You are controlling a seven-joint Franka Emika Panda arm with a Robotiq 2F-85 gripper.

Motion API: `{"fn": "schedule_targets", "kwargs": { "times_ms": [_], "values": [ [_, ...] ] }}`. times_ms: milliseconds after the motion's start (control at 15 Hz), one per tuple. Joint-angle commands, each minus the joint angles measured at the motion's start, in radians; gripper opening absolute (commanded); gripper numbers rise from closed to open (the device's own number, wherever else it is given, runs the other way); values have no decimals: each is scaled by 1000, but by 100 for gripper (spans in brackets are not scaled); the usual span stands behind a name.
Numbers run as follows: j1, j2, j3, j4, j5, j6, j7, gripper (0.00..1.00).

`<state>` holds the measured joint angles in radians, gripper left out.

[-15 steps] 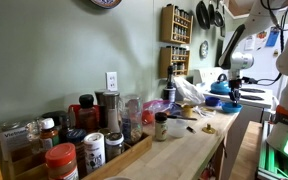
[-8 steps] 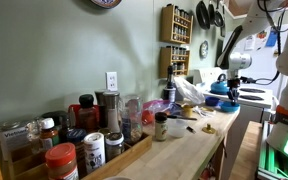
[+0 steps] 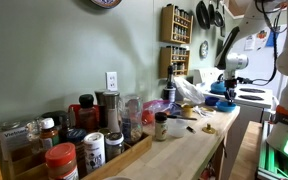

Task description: Pick up the neon blue bowl and slightly move it to the right on the counter top

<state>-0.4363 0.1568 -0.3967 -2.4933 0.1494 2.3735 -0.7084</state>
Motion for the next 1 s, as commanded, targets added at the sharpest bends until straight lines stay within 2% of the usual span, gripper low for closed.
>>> {"fn": "schedule_targets", "kwargs": {
  "times_ms": [0, 267, 400, 467, 600, 933],
  "values": [
    [-15, 36, 26, 30, 37, -1, 18, 1],
    [-17, 51, 37, 48, 58, -9, 27, 1],
    [-12, 61, 36, 55, 29, -24, 39, 1],
    [-11, 62, 33, 55, 8, -33, 44, 29],
    [-16, 42, 24, 45, -17, -38, 46, 37],
    [-41, -49, 1, 28, -35, -129, 28, 74]
  ]
}}
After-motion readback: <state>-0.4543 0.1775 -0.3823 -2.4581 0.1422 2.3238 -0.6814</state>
